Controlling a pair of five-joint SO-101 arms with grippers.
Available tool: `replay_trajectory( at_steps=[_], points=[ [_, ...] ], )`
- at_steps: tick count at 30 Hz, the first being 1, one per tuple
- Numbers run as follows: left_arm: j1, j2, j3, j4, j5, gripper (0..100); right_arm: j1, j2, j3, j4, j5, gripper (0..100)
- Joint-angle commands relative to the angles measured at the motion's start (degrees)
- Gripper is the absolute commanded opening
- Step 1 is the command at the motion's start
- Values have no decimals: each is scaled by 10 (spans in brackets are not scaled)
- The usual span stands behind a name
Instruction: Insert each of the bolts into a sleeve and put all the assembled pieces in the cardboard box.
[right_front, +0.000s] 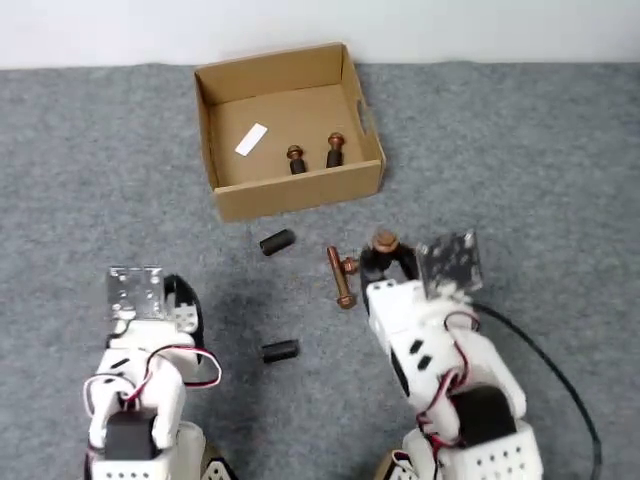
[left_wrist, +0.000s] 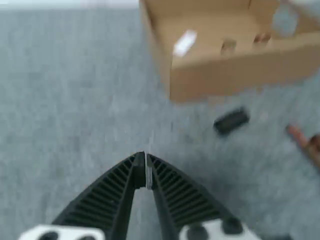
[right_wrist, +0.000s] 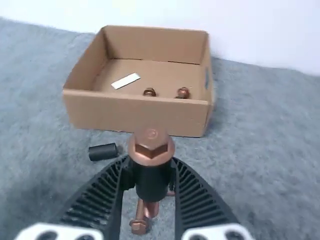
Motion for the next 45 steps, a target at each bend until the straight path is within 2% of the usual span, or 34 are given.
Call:
replay_trajectory(
  at_steps=[1, 8, 10, 16, 21, 27, 32, 37, 42, 45],
  points=[
    [-4, -4, 38, 2, -4, 4, 7, 124, -109, -23, -14, 8],
    [-6, -2, 51, 6, -4, 5, 8, 367, -243, -159, -8, 8],
    [-8, -2, 51, 11, 1, 5, 8, 443, -287, -196, 18, 8],
    [-8, -2, 51, 22, 73, 5, 6, 670, -443, -305, 110, 8],
    [-9, -1, 51, 22, 77, 5, 5, 847, -600, -345, 166, 8],
    [-9, -1, 51, 22, 77, 5, 0, 1034, -762, -347, 236, 8],
    [-9, 0, 51, 22, 77, 5, -5, 1135, -835, -343, 271, 8],
    [-9, 0, 51, 22, 77, 5, -13, 1162, -847, -290, 298, 28],
    [-9, 0, 51, 22, 77, 5, -18, 1161, -847, -241, 299, 133],
    [-9, 0, 51, 22, 77, 5, -25, 1152, -853, -226, 298, 124]
  ],
)
